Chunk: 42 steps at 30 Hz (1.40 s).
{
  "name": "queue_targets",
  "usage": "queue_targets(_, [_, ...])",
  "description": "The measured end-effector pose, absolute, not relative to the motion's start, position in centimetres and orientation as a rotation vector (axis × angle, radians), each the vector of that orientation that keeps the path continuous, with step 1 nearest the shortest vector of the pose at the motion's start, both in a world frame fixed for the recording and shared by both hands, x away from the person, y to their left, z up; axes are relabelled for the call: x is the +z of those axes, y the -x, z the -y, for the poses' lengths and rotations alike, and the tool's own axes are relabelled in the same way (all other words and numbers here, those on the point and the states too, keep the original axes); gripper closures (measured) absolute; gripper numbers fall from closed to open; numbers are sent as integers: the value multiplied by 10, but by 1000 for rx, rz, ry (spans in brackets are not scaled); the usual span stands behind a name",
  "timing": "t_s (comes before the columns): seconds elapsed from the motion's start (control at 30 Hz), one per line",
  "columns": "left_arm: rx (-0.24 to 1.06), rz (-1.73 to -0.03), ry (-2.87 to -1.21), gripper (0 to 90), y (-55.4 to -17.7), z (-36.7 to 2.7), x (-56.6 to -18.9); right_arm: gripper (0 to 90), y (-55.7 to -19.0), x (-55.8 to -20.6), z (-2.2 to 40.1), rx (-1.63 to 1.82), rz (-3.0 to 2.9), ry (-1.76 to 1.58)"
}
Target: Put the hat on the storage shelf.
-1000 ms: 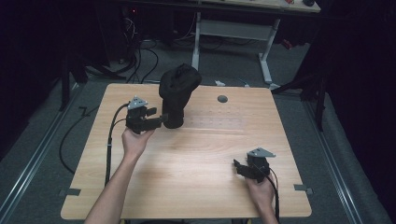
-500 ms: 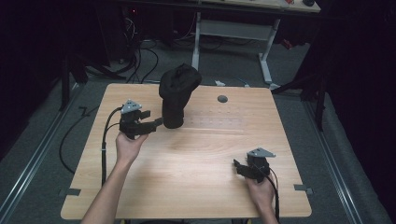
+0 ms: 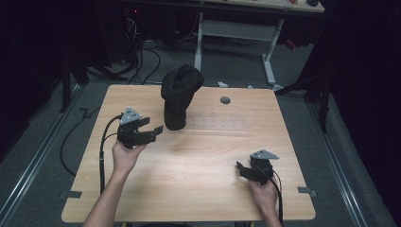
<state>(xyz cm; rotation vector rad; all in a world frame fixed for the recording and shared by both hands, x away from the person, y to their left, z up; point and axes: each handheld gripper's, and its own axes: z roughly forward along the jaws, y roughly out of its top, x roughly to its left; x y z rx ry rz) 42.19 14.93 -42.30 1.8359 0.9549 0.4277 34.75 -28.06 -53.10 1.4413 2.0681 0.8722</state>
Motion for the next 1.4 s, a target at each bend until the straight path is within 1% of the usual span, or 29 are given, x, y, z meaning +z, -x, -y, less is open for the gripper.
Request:
queue_targets(0.33, [367, -984, -1798, 322, -412, -160, -427, 348, -347, -531, 281, 872, -2067, -1442])
queue_targets(1.13, [322, -982, -1774, 287, -386, -170, -440, 348, -347, -531, 281, 872, -2067, -1443])
queue_targets(1.4, [309, -994, -1792, 285, -381, -172, -449, 348, -348, -531, 281, 872, -2067, -1441])
